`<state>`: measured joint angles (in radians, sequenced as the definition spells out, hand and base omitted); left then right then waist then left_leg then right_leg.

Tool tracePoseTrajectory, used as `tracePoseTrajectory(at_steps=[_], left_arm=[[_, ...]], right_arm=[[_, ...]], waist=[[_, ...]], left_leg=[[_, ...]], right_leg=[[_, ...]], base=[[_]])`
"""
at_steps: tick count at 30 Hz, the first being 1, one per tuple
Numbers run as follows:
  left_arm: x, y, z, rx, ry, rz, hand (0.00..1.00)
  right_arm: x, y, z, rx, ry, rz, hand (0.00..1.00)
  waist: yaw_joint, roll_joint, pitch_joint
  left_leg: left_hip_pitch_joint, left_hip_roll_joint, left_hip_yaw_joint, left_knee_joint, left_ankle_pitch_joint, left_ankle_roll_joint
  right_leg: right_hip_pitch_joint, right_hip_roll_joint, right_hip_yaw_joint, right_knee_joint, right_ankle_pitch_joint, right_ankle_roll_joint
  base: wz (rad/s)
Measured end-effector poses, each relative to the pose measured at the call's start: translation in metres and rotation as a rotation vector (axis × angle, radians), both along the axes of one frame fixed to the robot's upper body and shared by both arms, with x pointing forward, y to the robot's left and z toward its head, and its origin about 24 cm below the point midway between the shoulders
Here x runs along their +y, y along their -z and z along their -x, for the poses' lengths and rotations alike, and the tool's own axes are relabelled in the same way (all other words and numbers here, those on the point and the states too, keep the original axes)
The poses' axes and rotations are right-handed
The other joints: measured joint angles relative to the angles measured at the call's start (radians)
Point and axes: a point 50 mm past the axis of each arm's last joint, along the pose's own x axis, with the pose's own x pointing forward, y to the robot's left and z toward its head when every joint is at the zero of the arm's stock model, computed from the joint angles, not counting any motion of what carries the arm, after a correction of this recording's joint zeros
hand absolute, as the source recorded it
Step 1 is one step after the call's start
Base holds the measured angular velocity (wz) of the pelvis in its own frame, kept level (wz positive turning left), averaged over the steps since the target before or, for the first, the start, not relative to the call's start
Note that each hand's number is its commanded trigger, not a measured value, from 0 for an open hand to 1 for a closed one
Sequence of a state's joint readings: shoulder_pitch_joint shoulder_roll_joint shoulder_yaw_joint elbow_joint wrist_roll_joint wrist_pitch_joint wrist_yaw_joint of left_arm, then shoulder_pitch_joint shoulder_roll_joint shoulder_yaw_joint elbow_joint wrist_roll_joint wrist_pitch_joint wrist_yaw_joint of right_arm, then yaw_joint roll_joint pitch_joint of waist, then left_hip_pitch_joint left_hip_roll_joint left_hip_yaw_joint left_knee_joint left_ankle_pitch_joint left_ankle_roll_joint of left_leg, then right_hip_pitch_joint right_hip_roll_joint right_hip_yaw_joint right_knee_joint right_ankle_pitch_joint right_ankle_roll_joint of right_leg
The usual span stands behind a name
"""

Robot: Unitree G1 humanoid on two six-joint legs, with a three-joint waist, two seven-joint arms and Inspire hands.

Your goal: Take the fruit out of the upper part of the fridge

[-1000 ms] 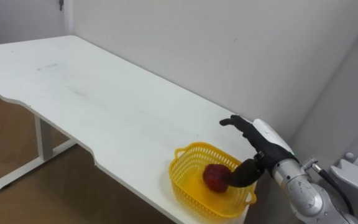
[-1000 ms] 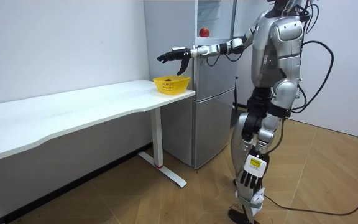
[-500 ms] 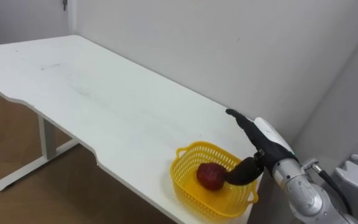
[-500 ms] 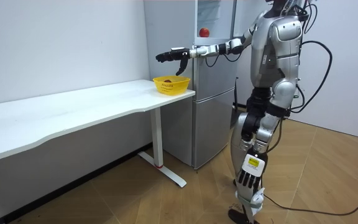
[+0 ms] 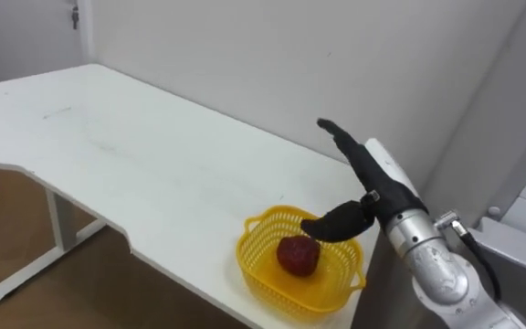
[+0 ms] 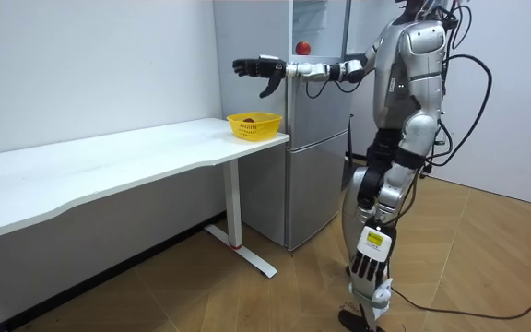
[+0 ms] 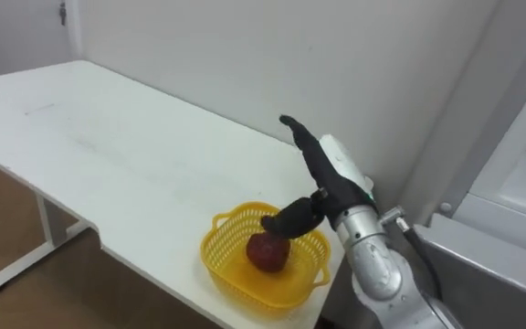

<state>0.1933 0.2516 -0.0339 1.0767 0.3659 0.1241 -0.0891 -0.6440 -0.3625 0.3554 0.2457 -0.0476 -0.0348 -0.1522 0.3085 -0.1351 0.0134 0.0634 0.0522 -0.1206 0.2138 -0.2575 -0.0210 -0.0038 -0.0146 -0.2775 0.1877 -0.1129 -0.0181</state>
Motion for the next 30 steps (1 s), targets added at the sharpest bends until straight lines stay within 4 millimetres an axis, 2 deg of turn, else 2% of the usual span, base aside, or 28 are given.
tracePoseTrajectory(at_steps=[3, 5, 8, 10, 13, 15, 17, 18, 20, 24, 30], left_arm=[[-0.007, 0.002, 0.004, 0.001, -0.018, 0.02, 0.0], [-0.01, 0.003, 0.004, -0.003, -0.016, 0.028, 0.0], [-0.014, 0.004, 0.007, -0.017, -0.018, 0.029, 0.0], [-0.016, 0.004, 0.005, -0.035, -0.011, 0.037, 0.0], [-0.017, 0.005, 0.005, -0.047, -0.008, 0.044, 0.0], [-0.017, 0.005, 0.008, -0.046, -0.011, 0.031, 0.0], [-0.019, 0.006, 0.009, -0.051, -0.013, 0.03, 0.0], [-0.021, 0.007, 0.011, -0.048, -0.016, 0.031, 0.0], [-0.022, 0.007, 0.014, -0.042, -0.018, 0.036, 0.0], [-0.025, 0.008, 0.015, -0.063, -0.018, 0.049, 0.0], [-0.025, 0.008, 0.019, -0.056, -0.023, 0.035, 0.0]], right_arm=[[0.006, -0.02, 0.017, -0.111, -0.041, -0.075, 0.0], [0.007, -0.024, 0.029, -0.158, -0.068, -0.104, 0.0], [0.007, -0.024, 0.048, -0.202, -0.101, -0.159, 0.0], [0.006, -0.022, 0.056, -0.212, -0.109, -0.182, 0.0], [0.005, -0.029, 0.073, -0.274, -0.112, -0.267, 0.0], [-0.002, -0.029, 0.087, -0.323, -0.096, -0.314, 0.0], [-0.009, -0.03, 0.095, -0.356, -0.063, -0.331, 0.0], [-0.014, -0.033, 0.099, -0.394, -0.031, -0.342, 0.0], [-0.025, -0.034, 0.102, -0.437, 0.03, -0.364, 0.0], [-0.049, -0.041, 0.111, -0.551, 0.186, -0.378, 0.0], [-0.059, -0.047, 0.123, -0.659, 0.274, -0.384, 0.0]], waist=[[-0.004, 0.019, -0.0025], [-0.026, 0.02, -0.0092], [-0.042, 0.029, -0.0059], [-0.075, 0.038, -0.0067], [-0.115, 0.067, -0.0055], [-0.153, 0.09, -0.0153], [-0.176, 0.099, -0.0197], [-0.184, 0.107, -0.0168], [-0.21, 0.109, -0.0154], [-0.251, 0.101, -0.0184], [-0.27, 0.092, -0.0184]], left_leg=[[0.021, 0.003, 0.028, -0.009, 0.0, 0.0], [0.028, 0.003, 0.035, -0.009, 0.0, 0.0], [0.045, 0.004, 0.066, -0.011, 0.0, 0.0], [0.046, 0.004, 0.068, -0.016, -0.001, 0.003], [0.052, 0.008, 0.088, -0.032, -0.003, 0.005], [0.055, 0.009, 0.098, -0.036, -0.002, 0.005], [0.058, 0.009, 0.112, -0.042, -0.002, 0.006], [0.061, 0.009, 0.123, -0.045, -0.001, 0.006], [0.066, 0.01, 0.134, -0.048, -0.001, 0.006], [0.07, 0.011, 0.154, -0.049, -0.001, 0.007], [0.09, 0.013, 0.18, -0.062, -0.002, 0.007]], right_leg=[[0.004, 0.005, 0.031, 0.001, 0.0, 0.0], [0.009, 0.004, 0.034, 0.002, 0.0, 0.0], [0.014, 0.007, 0.062, 0.002, 0.001, 0.001], [0.013, 0.008, 0.066, 0.002, 0.003, 0.003], [0.006, 0.015, 0.084, 0.0, 0.013, 0.0], [0.001, 0.016, 0.091, 0.002, 0.013, 0.0], [-0.006, 0.019, 0.105, 0.007, 0.013, 0.0], [-0.013, 0.02, 0.115, 0.015, 0.013, 0.0], [-0.016, 0.022, 0.124, 0.018, 0.013, 0.0], [-0.023, 0.025, 0.139, 0.022, 0.013, 0.001], [-0.025, 0.033, 0.165, 0.025, 0.013, 0.001]], base=[[-0.24], [-0.14], [-0.23], [-0.08], [-0.18], [-0.16], [-0.23], [-0.25], [-0.19], [-0.14], [-0.14]])
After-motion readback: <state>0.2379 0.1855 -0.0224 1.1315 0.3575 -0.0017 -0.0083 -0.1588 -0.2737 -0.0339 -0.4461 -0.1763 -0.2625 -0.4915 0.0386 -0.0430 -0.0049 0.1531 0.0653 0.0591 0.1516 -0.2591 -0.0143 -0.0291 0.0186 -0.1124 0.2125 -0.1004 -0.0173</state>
